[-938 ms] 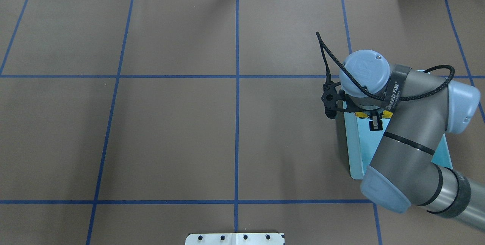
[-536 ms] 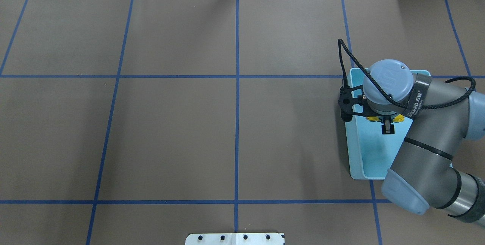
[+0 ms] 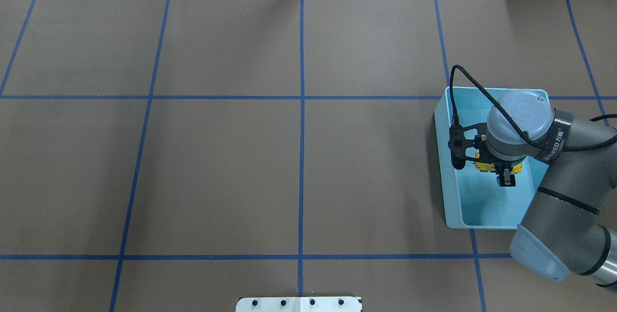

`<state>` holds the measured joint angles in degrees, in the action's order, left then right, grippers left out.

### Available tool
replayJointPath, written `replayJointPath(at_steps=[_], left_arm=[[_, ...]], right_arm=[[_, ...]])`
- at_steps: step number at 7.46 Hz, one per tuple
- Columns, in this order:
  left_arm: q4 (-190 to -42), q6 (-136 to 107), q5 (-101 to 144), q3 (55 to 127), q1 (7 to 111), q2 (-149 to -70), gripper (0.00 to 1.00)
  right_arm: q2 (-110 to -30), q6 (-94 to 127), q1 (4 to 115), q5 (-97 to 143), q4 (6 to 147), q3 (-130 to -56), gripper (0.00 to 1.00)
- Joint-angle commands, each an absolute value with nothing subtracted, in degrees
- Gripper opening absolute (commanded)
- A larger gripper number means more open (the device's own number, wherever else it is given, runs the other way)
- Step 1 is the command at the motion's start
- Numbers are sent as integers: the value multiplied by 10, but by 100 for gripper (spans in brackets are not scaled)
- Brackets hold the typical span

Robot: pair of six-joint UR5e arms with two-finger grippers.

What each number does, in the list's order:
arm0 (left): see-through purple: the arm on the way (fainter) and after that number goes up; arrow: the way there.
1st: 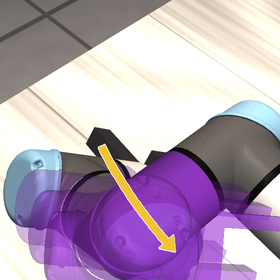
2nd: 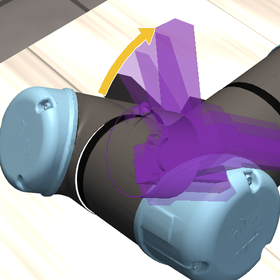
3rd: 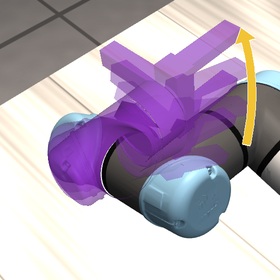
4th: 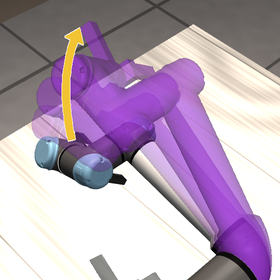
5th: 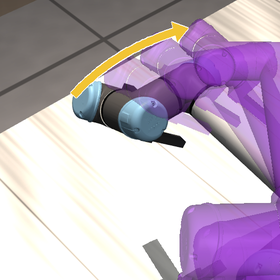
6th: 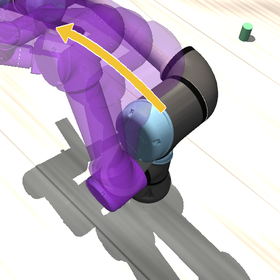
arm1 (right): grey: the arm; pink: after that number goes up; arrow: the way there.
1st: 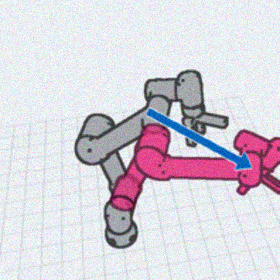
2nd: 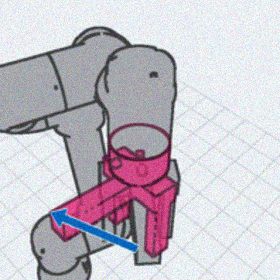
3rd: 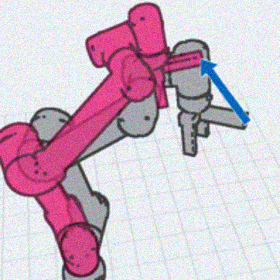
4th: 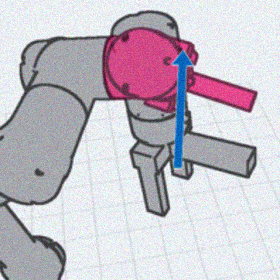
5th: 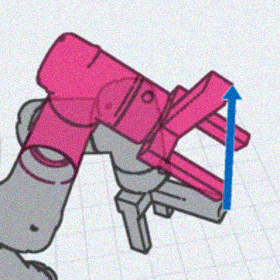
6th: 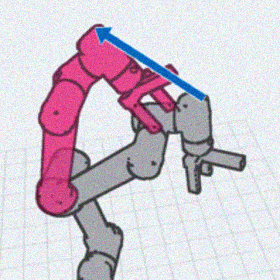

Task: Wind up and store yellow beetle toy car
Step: 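Lift the car with the right gripper and carry it over the blue bin, then lower the car into the bin and open the right gripper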

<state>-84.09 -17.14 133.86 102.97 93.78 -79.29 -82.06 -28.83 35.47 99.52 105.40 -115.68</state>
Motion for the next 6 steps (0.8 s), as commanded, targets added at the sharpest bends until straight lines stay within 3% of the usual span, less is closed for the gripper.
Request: replayJointPath(at_steps=[1, 3, 6], left_arm=[[-840, -171, 1339, 1029, 938, -794, 100], [-841, -171, 1339, 1029, 938, -794, 100], [-841, -171, 1339, 1029, 938, -795, 100]], right_arm=[[-819, -294, 354, 1009, 1039, -1157, 99], [-815, -295, 373, 1036, 1037, -1158, 100], [-812, -297, 567, 1190, 1038, -1132, 100]])
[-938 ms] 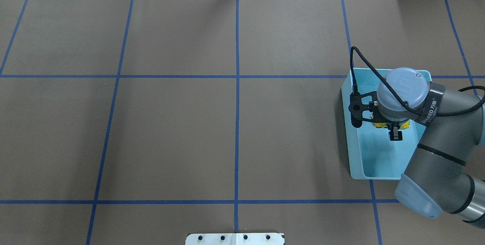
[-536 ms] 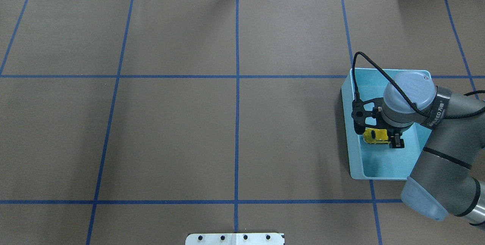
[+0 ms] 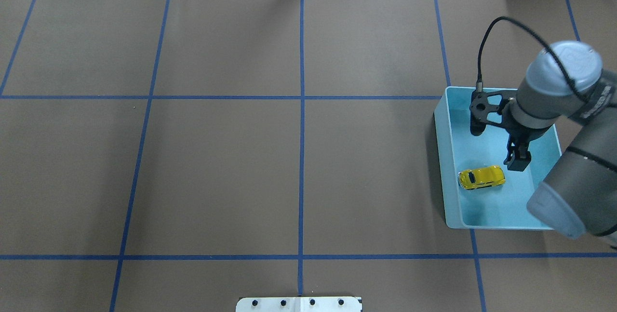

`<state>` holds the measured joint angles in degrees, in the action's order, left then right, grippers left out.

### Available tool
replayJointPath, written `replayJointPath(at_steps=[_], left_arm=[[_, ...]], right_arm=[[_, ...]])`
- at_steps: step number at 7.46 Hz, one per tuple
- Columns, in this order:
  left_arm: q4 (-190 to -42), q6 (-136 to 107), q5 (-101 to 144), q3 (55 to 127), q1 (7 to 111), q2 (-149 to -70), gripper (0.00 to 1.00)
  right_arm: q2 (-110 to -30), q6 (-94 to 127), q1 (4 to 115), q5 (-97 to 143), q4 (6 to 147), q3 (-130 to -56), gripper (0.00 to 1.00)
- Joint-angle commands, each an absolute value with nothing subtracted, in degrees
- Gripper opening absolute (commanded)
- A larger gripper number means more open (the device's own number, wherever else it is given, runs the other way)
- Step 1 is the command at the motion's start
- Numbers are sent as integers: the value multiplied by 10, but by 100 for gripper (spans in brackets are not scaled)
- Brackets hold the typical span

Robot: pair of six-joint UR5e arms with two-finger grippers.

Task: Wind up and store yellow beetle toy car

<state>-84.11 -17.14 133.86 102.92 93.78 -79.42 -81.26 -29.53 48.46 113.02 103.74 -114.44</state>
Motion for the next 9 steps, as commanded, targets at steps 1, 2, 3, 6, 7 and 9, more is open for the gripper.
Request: replayJointPath(at_steps=[1, 2, 3, 6, 7, 9], left_arm=[[-840, -172, 1339, 1030, 938, -795, 100], [-841, -172, 1339, 1030, 937, -795, 100], [-841, -172, 1339, 1029, 938, -796, 100], [-841, -171, 1339, 1029, 938, -795, 100], [-841, -171, 1339, 1029, 937, -795, 100], [-840, -171, 1339, 1029, 937, -795, 100]], right_arm=[[-812, -300, 629, 1215, 1041, -1116, 100], [-814, -298, 695, 1216, 1044, -1101, 100], [-813, -291, 766, 1221, 1042, -1060, 100], [-816, -191, 907, 1285, 1038, -940, 100], [-819, -94, 917, 1295, 1038, -929, 100], [-822, 49, 918, 1296, 1038, -926, 100]])
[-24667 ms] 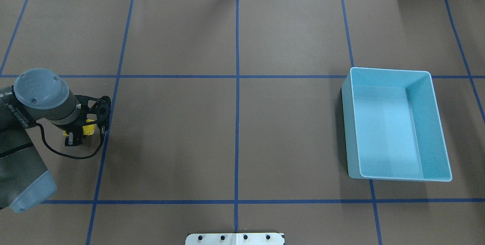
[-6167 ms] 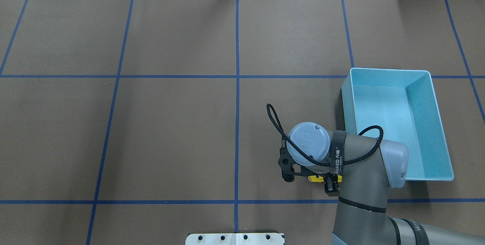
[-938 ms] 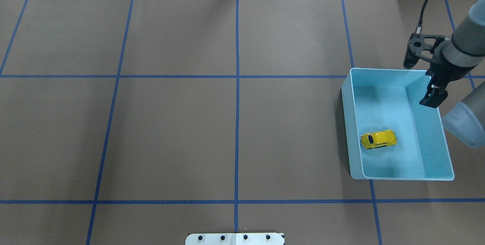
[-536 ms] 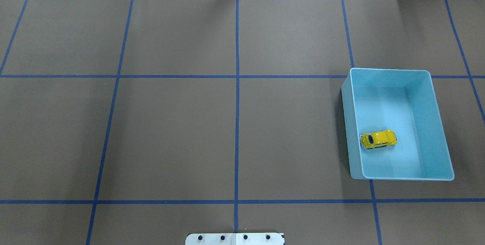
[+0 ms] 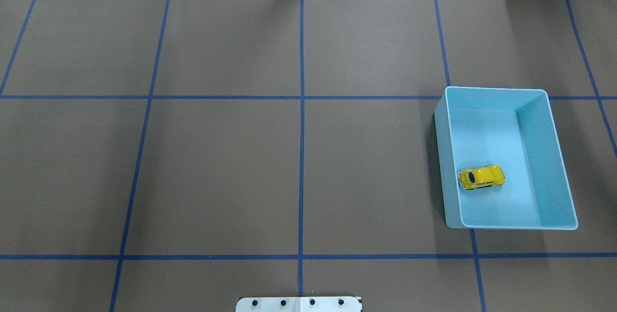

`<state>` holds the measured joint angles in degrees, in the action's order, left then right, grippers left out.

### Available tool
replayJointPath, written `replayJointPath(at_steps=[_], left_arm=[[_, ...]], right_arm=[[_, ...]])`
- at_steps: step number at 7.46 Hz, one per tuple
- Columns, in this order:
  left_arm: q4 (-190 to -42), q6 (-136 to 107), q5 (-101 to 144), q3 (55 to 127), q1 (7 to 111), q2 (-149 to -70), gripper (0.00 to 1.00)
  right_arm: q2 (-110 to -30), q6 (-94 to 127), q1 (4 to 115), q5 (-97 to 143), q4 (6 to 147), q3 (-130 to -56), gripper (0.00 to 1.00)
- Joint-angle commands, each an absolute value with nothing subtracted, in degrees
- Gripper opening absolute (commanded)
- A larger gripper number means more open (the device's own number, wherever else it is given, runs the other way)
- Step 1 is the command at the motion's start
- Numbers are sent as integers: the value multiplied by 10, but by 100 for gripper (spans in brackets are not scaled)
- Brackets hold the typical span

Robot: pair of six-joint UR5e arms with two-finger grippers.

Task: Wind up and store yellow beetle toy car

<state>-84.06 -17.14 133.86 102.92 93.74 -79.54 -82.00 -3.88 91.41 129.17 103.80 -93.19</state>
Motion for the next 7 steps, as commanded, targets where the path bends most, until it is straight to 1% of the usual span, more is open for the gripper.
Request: replayJointPath(at_steps=[1, 3, 6, 7], left_arm=[[-840, -171, 1339, 1029, 937, -795, 100], [-841, -171, 1339, 1030, 937, -796, 100], [-841, -171, 1339, 1030, 937, -796, 100], [-841, -171, 1339, 1030, 938, -796, 100]], right_arm=[[-823, 78, 918, 1305, 1037, -920, 100], [-852, 77, 933, 1315, 1023, -922, 100], [-907, 78, 933, 1320, 898, -918, 100], [-913, 78, 933, 1321, 886, -917, 100]])
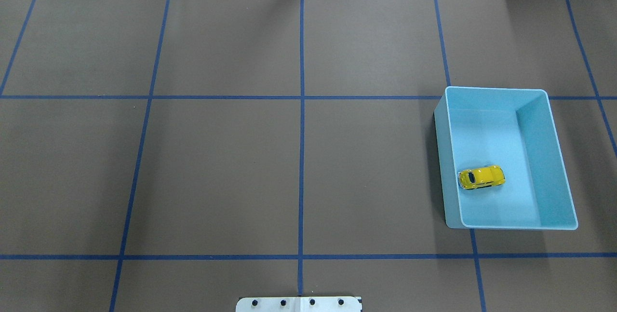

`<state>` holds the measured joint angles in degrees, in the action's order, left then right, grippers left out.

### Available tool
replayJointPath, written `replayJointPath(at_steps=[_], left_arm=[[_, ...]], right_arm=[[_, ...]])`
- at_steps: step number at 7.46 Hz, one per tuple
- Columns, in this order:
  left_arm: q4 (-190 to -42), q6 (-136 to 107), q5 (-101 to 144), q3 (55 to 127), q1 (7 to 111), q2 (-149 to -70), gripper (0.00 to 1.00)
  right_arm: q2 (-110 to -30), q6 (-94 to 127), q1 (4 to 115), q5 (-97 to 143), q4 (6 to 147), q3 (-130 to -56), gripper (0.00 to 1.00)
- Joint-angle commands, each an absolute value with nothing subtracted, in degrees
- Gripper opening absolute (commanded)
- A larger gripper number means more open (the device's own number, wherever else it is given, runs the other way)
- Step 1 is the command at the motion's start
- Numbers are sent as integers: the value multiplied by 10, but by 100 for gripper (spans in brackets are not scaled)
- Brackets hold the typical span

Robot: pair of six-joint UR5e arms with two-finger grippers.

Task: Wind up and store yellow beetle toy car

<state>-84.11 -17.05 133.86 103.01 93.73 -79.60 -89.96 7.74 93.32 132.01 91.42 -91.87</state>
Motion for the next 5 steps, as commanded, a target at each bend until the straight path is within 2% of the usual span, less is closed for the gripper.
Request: replayJointPath(at_steps=[1, 5], left_arm=[[-841, -171, 1339, 1030, 938, -796, 100], [-841, -171, 1339, 1031, 938, -797, 100]], right_arm=[[-918, 79, 933, 1323, 886, -918, 100], [-946, 76, 962, 1353, 885, -925, 100]])
